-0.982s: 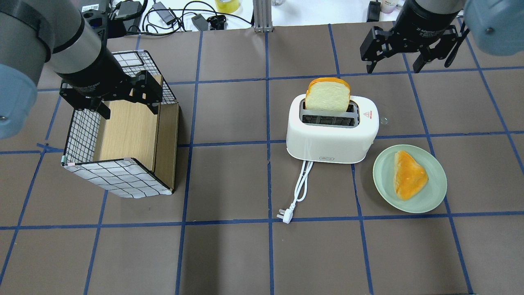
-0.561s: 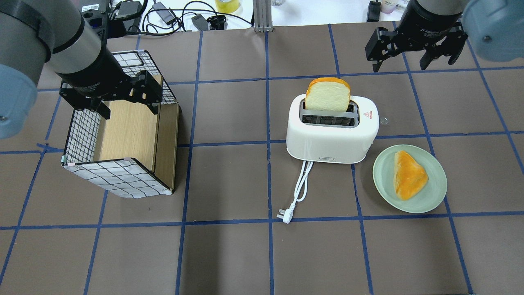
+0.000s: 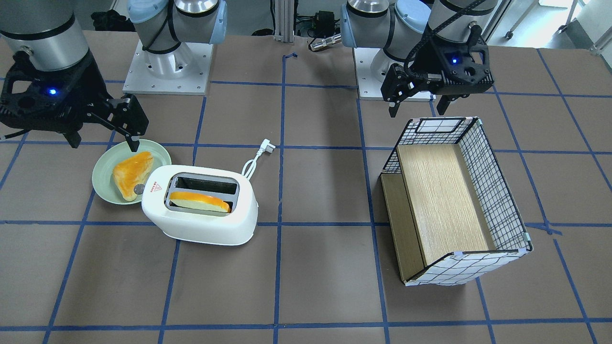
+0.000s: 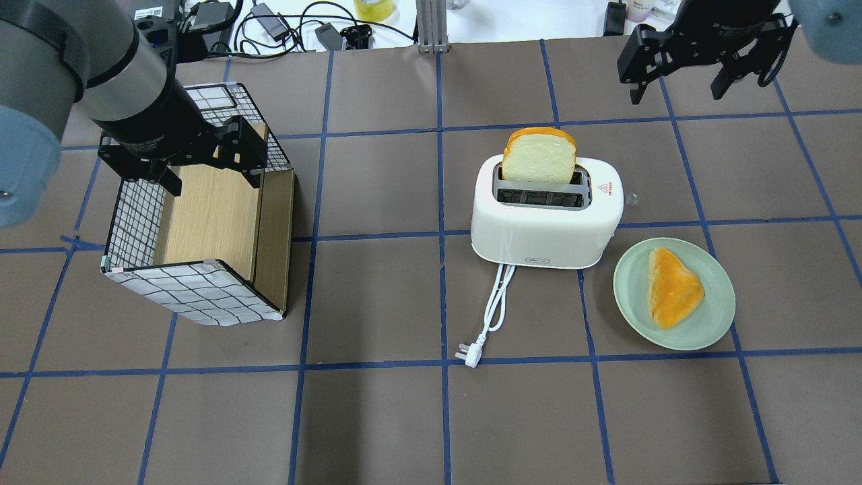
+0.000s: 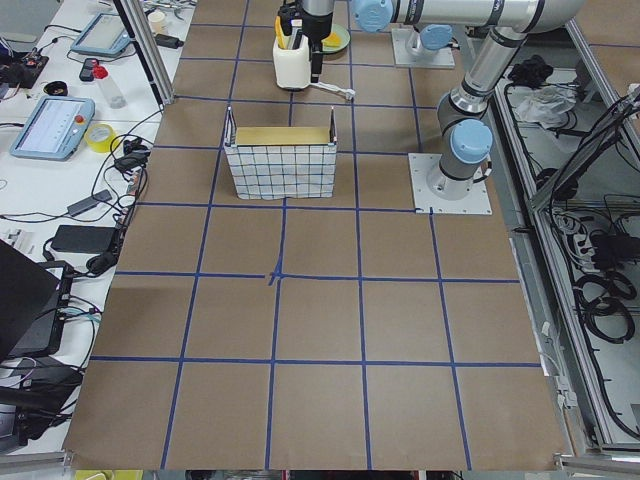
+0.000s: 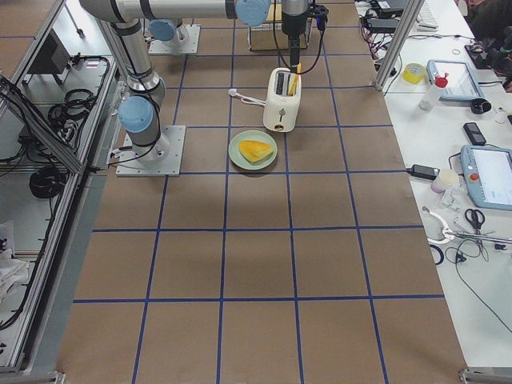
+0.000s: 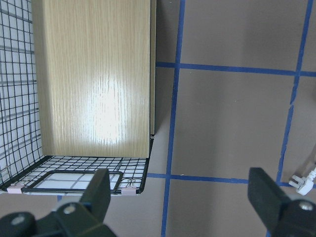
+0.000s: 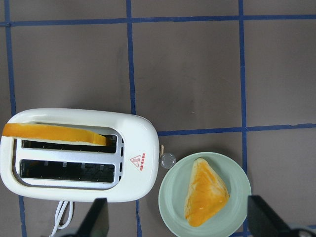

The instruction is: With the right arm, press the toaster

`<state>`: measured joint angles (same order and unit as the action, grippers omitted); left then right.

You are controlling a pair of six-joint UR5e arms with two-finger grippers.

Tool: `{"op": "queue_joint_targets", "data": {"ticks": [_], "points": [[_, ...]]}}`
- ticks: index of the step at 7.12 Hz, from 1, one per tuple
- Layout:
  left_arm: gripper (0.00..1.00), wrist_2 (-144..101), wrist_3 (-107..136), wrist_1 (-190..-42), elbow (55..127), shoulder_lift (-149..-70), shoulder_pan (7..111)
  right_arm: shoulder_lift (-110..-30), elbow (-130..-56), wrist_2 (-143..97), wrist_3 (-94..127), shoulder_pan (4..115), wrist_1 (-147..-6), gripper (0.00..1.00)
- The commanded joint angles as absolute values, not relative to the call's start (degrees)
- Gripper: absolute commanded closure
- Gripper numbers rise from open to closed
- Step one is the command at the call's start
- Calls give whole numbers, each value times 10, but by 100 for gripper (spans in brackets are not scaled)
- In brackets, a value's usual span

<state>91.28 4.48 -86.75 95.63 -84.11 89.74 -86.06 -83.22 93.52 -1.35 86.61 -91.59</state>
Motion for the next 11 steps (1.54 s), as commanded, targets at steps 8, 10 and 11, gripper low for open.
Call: {"op": "queue_joint_targets", "data": {"ticks": [8, 10, 11], "points": [[0, 913, 45, -867, 956, -841, 897, -867, -848, 882, -8, 872, -896, 0], [0, 913, 45, -867, 956, -842, 897, -865, -848, 883, 7, 885, -899, 0], [0, 913, 45, -867, 956, -841, 897, -865, -848, 884, 2, 885, -899, 0]]}}
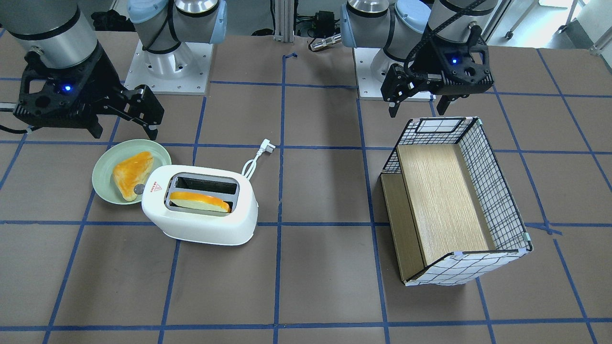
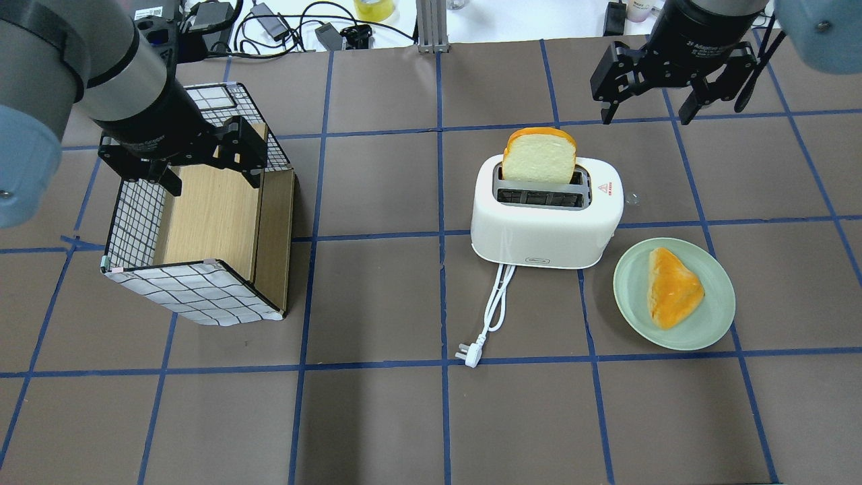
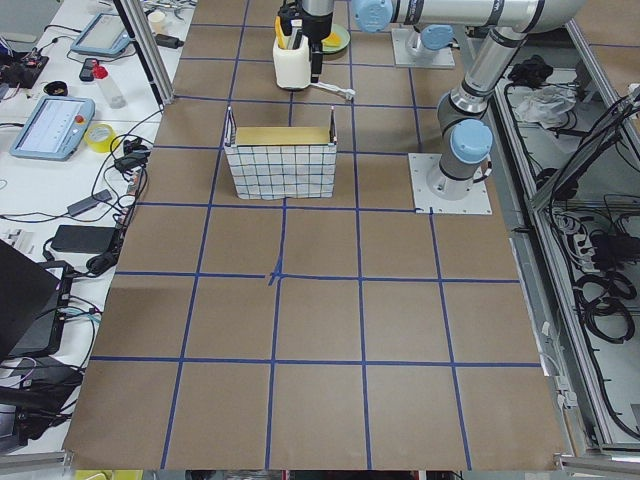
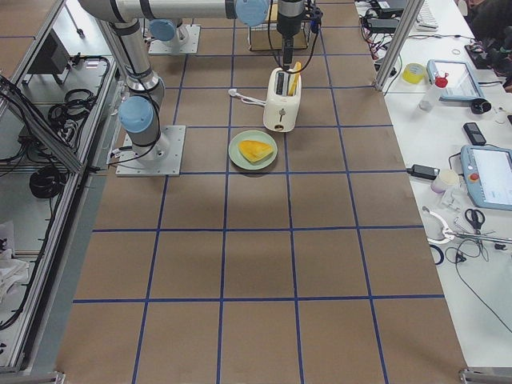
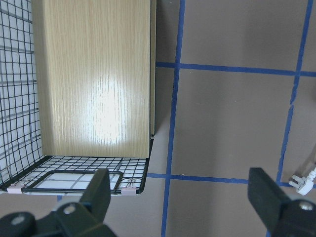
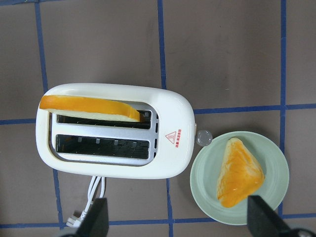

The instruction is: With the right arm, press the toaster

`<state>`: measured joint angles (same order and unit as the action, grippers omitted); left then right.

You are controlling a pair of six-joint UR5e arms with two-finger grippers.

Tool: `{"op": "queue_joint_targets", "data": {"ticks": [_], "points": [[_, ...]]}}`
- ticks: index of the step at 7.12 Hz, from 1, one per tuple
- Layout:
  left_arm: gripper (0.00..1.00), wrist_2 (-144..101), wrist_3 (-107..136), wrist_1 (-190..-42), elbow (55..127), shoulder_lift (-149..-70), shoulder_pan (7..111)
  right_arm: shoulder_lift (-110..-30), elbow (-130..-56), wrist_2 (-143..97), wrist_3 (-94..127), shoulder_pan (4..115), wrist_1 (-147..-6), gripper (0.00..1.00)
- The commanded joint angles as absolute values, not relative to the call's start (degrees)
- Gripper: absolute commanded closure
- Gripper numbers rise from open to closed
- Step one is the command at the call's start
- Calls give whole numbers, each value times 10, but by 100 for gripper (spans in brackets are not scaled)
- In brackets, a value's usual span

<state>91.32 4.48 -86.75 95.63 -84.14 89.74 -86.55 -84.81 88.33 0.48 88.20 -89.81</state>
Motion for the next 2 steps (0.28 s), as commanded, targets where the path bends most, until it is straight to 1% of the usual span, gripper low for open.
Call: {"op": "queue_joint_targets", "data": {"ticks": [1, 2], "points": [[0, 913, 45, -867, 956, -841, 897, -864, -848, 884, 1, 885, -900, 0], [0, 913, 45, -867, 956, -841, 897, -863, -848, 884, 1, 885, -900, 0]]}}
